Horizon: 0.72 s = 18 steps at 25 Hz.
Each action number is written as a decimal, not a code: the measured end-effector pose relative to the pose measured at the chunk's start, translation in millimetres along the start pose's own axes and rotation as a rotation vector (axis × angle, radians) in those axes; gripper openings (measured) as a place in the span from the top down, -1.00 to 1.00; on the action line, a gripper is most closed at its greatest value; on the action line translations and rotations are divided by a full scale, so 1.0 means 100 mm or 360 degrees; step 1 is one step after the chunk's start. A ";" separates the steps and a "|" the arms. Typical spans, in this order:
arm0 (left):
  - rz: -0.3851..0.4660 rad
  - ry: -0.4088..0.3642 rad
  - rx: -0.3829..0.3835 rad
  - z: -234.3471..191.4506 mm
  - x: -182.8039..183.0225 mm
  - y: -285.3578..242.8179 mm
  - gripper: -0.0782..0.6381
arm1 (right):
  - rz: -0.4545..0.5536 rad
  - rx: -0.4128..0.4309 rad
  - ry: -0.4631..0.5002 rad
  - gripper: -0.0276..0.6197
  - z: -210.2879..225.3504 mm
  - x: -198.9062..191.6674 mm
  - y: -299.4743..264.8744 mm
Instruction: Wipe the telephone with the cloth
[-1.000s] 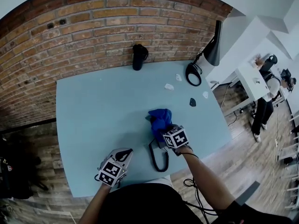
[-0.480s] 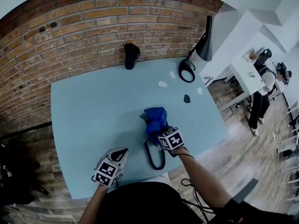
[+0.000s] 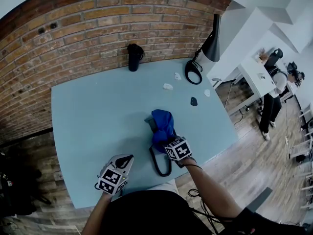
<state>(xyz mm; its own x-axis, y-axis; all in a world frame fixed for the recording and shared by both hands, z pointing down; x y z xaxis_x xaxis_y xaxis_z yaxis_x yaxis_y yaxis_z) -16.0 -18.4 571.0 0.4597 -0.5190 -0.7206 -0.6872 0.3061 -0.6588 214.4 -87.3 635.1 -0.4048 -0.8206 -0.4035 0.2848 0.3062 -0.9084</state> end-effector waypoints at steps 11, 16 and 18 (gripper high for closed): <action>-0.0008 -0.0029 -0.0006 0.04 -0.01 -0.01 0.79 | -0.0019 0.0016 -0.0033 0.58 -0.10 -0.30 -0.03; -0.0011 -0.0057 -0.0009 0.08 0.00 0.00 0.79 | -0.0041 0.0015 -0.0070 0.58 -0.16 -0.44 -0.05; -0.0005 -0.0062 -0.0007 0.10 0.00 0.01 0.79 | -0.0046 0.0009 -0.0114 0.58 -0.19 -0.52 -0.06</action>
<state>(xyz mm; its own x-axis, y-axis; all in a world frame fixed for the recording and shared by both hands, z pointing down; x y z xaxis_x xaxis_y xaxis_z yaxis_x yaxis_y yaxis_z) -10.8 -10.7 568.1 0.4836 -0.4883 -0.7264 -0.6881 0.3009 -0.6603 217.4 -36.9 659.4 -0.3496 -0.8616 -0.3680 0.2790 0.2792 -0.9188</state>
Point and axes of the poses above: the fingertips, and each gripper's own axes: y backward along the fingers, z to its right, x out of its top, the point moved 6 cm from there along y, backward along the fingers, and after that the axes turned 15 degrees about -z, right-handed, at the moved point
